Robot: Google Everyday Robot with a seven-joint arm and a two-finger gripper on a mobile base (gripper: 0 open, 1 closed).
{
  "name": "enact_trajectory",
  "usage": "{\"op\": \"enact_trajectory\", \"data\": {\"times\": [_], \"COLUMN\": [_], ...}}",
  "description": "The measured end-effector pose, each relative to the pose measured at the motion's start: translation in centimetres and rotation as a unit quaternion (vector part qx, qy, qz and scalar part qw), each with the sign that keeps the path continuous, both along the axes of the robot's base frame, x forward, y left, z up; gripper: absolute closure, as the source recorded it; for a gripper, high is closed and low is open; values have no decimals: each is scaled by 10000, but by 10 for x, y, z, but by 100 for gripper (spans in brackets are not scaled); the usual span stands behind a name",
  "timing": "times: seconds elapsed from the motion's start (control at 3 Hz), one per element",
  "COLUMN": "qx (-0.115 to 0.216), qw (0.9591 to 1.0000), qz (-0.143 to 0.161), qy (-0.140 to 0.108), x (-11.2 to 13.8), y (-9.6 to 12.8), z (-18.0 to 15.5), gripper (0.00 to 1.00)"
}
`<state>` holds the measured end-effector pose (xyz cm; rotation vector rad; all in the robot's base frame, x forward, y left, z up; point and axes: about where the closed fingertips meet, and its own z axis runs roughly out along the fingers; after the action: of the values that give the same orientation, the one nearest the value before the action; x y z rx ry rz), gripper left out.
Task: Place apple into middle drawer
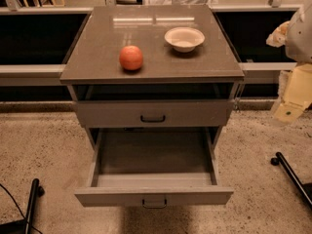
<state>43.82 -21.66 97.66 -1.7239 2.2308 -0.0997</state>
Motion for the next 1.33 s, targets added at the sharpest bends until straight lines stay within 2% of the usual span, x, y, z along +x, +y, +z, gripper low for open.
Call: {"op": "enact_trajectory", "data": {"times": [0.33,0.67,1.0,1.33], "qx": [0,389,1903,2920], "qw": [10000,9988,9746,9465], "qz": [0,78,687,1002], "qy": [0,-294,-965,-943], "x": [0,39,169,244], "y": [0,17,103,175], "z": [0,-3,1,-9], "gripper": [0,0,0,0]}}
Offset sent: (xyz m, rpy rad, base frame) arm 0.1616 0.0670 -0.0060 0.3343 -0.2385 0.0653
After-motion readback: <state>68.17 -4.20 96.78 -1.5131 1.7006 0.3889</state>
